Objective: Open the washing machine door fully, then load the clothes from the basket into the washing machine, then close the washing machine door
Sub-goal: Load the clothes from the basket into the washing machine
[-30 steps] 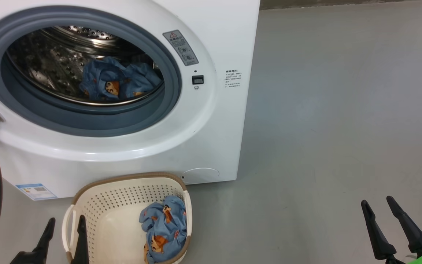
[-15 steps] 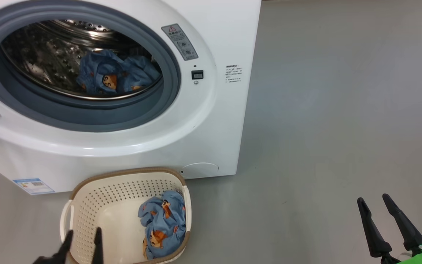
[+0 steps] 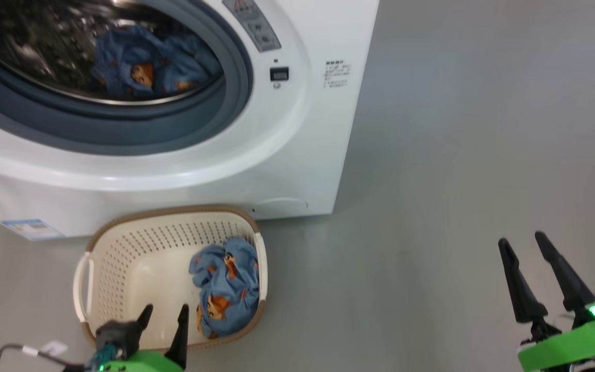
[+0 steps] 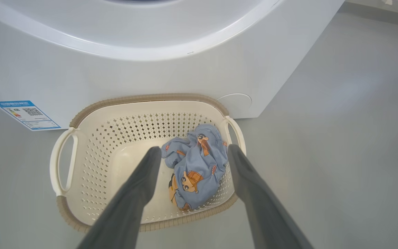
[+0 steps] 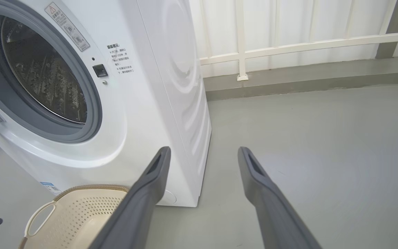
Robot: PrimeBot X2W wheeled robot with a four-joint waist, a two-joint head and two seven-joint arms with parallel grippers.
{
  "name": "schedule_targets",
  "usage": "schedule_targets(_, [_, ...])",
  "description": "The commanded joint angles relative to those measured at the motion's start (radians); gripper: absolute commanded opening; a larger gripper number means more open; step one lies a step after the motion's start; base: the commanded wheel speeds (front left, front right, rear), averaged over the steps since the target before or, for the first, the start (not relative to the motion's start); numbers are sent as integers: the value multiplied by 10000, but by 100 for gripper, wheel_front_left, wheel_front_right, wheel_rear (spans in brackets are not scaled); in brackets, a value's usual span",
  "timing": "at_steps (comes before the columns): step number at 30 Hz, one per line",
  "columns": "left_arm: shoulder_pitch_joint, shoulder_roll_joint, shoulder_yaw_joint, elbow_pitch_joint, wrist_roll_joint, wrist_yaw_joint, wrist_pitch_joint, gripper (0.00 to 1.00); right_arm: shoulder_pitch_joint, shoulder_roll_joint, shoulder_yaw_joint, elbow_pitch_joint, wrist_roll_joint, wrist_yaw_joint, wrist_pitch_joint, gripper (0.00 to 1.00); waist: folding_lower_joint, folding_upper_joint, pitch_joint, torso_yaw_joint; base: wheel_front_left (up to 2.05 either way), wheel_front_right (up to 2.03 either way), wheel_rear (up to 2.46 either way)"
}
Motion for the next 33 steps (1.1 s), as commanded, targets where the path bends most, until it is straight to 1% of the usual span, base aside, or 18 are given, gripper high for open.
schedule_targets(1, [-544,118,195,159,19,-59,-69,100,-341,-245,171,-300,-17,27,-48,100,-1,-1,758,-46,0,0,0])
schedule_targets(15, [-3601,119,-219,3186,831,-547,-69,100,-1725,-296,332,-588,86,27,-48,100,-1,-1,3254,-184,0,0,0])
schedule_targets(16, [-3601,119,-219,3186,831,-547,-69,100,-1725,-296,332,-588,86,27,-48,100,-1,-1,3254,-184,0,0,0])
schedule_targets(23, [-4845,220,-254,4276,910,-760,-69,100,-2306,-273,597,-660,143,27,-48,100,-1,-1,4238,-432,0,0,0])
schedule_targets(28, [-5646,375,-455,4984,1018,-944,-69,100,-2598,-251,734,-685,173,27,-48,100,-1,-1,4808,-626,0,0,0])
schedule_targets(33, [-6439,526,-678,5467,1137,-1034,-69,100,-2752,-194,757,-751,202,27,-48,100,-1,-1,5370,-749,0,0,0])
